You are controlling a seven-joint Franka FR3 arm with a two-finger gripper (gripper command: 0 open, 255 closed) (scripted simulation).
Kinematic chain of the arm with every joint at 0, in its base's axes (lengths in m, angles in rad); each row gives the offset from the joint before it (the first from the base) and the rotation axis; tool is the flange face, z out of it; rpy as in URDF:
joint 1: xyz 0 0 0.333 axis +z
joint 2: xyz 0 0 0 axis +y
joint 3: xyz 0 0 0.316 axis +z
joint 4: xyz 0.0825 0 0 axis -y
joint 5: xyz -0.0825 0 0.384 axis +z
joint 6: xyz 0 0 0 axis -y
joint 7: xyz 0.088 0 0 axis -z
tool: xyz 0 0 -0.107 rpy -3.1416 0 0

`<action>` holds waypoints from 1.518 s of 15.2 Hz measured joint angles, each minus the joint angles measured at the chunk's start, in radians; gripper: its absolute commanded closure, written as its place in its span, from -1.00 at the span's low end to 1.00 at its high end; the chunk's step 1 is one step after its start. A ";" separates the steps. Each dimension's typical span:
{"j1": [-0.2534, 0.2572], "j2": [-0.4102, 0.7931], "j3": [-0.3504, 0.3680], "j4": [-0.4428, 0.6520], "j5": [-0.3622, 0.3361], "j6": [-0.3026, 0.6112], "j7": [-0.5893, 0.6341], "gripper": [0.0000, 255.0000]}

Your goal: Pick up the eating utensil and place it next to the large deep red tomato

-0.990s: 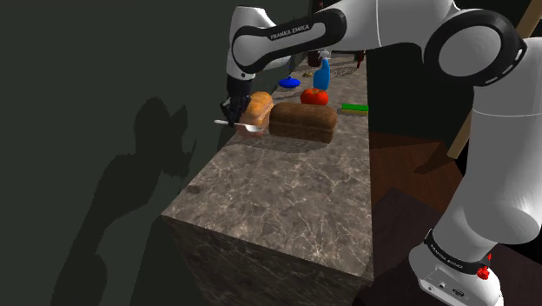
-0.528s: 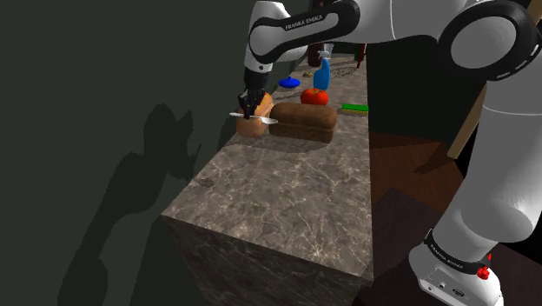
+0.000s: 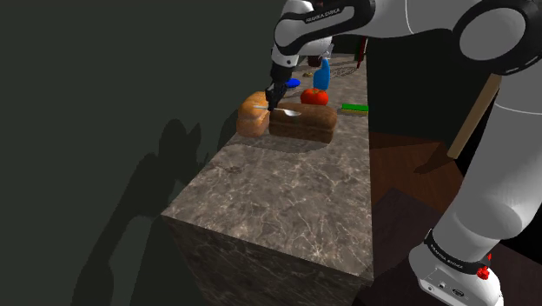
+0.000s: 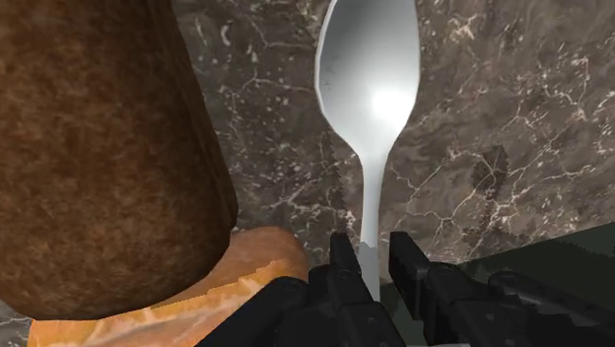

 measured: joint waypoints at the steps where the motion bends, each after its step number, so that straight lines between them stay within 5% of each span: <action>1: -0.014 -0.010 -0.008 -0.014 0.007 0.000 -0.025 1.00; 10: -0.135 -0.006 -0.085 0.003 0.052 -0.053 -0.231 1.00; 23: -0.318 0.137 -0.185 0.218 0.105 -0.190 -0.500 1.00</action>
